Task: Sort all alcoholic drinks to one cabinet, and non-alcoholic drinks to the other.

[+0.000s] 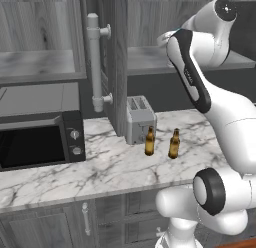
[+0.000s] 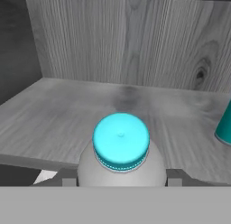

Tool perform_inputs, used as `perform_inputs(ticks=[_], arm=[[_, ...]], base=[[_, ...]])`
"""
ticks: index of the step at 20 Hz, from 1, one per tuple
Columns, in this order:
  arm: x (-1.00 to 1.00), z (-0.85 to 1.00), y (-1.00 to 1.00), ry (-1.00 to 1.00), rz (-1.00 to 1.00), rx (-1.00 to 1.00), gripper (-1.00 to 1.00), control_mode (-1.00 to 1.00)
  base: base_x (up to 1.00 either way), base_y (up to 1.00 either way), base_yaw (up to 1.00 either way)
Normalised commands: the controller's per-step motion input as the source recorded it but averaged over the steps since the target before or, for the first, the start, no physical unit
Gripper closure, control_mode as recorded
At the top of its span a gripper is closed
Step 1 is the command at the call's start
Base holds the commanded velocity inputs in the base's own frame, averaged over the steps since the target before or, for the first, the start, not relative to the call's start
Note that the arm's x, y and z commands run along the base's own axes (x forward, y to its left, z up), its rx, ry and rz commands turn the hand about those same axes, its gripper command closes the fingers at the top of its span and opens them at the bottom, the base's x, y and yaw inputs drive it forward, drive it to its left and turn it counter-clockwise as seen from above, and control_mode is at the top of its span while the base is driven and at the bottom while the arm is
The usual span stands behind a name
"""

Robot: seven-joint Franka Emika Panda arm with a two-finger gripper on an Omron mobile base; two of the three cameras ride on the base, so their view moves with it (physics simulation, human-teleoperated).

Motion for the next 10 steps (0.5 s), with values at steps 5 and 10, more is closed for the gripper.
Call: perform_inputs(ticks=[5, 10], arm=[[0.13, 0.0, 0.0, 0.0, -0.01, 0.0, 1.0, -1.0], [0.13, 0.0, -0.01, 0.0, -0.01, 0.0, 1.0, -1.0]], base=[[0.0, 0.0, 0.0], [0.0, 0.0, 0.0]])
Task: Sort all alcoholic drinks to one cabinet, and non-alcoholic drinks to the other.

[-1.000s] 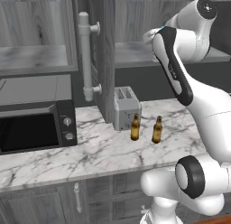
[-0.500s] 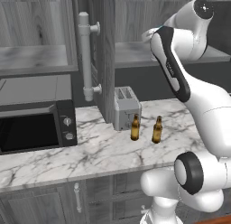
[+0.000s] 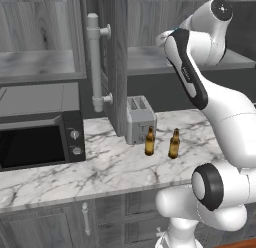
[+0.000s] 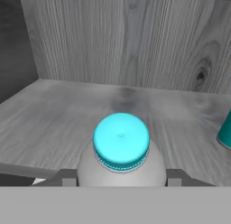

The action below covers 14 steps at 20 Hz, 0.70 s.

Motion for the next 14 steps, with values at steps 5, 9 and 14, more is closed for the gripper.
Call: perform_inputs(ticks=[5, 9, 14], arm=[[0.13, 0.0, -0.01, 0.0, -0.01, 0.0, 1.0, -1.0], [0.13, -0.01, -0.01, 0.0, -0.01, 0.0, 1.0, -1.0], [0.13, -0.02, 0.0, 0.0, -0.01, 0.0, 1.0, -1.0]], base=[[0.0, 0.0, 0.0], [0.0, 0.0, 0.0], [0.0, 0.0, 0.0]])
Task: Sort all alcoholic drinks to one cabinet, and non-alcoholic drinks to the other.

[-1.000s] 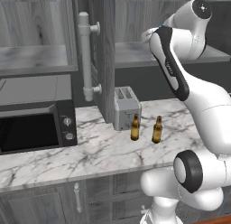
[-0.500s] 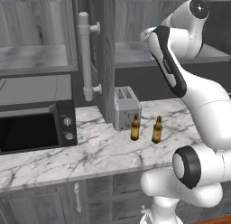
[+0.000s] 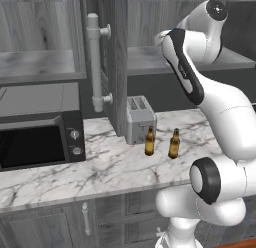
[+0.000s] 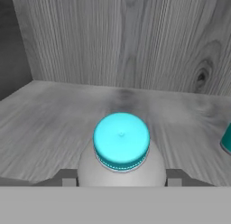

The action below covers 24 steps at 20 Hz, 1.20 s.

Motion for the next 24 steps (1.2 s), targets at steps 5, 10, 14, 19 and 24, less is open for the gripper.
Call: perform_inputs(ticks=[5, 10, 14, 19, 24], arm=[[0.13, -0.04, 0.0, 0.0, -0.01, 0.0, 1.0, -1.0], [0.14, -0.02, 0.0, 0.0, -0.01, 0.0, 1.0, -1.0], [0.13, -0.01, -0.01, 0.0, -0.01, 0.0, 1.0, -1.0], [0.11, 0.0, -0.01, 0.0, -0.01, 0.0, 1.0, -1.0], [0.11, 0.0, 0.0, 0.02, -0.01, 0.0, 1.0, -1.0]], base=[[0.0, 0.0, 0.0], [0.0, 0.0, 0.0], [0.0, 0.0, 0.0], [0.0, 0.0, 0.0], [0.0, 0.0, 0.0]])
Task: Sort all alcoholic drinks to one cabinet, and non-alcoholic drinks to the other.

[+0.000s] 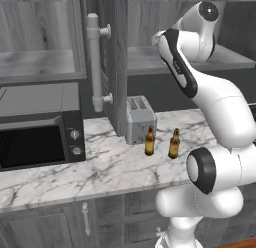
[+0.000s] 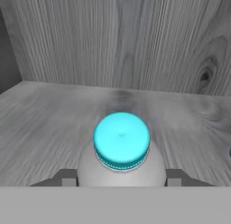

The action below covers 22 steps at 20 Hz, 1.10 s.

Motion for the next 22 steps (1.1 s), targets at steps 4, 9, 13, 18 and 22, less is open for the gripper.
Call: perform_inputs(ticks=[4, 9, 13, 18, 22], arm=[[0.1, 0.0, 0.0, 0.03, -0.01, 0.0, 1.0, -1.0], [0.13, 0.0, 0.0, 0.02, 0.0, 0.0, 1.0, -1.0], [0.15, 0.0, 0.0, 0.01, 0.0, 0.0, 1.0, -1.0], [0.15, 0.0, 0.0, 0.01, 0.0, 0.0, 1.0, -1.0], [0.15, -0.01, 0.0, 0.0, 0.0, 0.0, 1.0, -1.0]], base=[[0.0, 0.0, 0.0], [0.0, 0.0, 0.0], [0.0, 0.0, 0.0], [0.0, 0.0, 0.0], [0.0, 0.0, 0.0]])
